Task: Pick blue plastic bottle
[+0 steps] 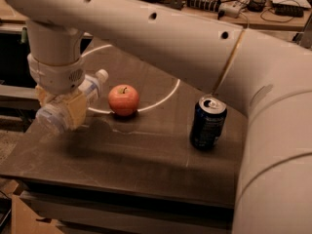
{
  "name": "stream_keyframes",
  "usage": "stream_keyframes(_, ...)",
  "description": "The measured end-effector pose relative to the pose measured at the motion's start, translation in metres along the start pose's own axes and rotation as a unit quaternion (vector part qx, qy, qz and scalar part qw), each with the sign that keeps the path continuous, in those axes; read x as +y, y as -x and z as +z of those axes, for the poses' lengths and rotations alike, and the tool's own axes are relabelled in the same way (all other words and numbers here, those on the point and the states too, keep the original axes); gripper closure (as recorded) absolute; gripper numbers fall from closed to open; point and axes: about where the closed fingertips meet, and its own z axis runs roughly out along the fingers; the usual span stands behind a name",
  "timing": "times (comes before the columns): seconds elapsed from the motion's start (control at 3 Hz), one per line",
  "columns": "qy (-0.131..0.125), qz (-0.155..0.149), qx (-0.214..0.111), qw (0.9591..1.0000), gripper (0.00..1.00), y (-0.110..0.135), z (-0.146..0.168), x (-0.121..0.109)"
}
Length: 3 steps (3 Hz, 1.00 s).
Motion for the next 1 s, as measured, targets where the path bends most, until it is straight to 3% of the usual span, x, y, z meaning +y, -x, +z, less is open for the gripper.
stream_keyframes(0.33,-0.076,-0.036,0.017,0.9963,1.0,0.001,-0.072,-0.021)
stream_keyframes(0.67,-0.118,-0.042,0.036,0.9915,1.0,-0.009,-0.119,-0.029)
stream_keyframes(1.0,-0.134,-0.043,0.039,0.9893,1.0,-0.01,-0.132,-0.034)
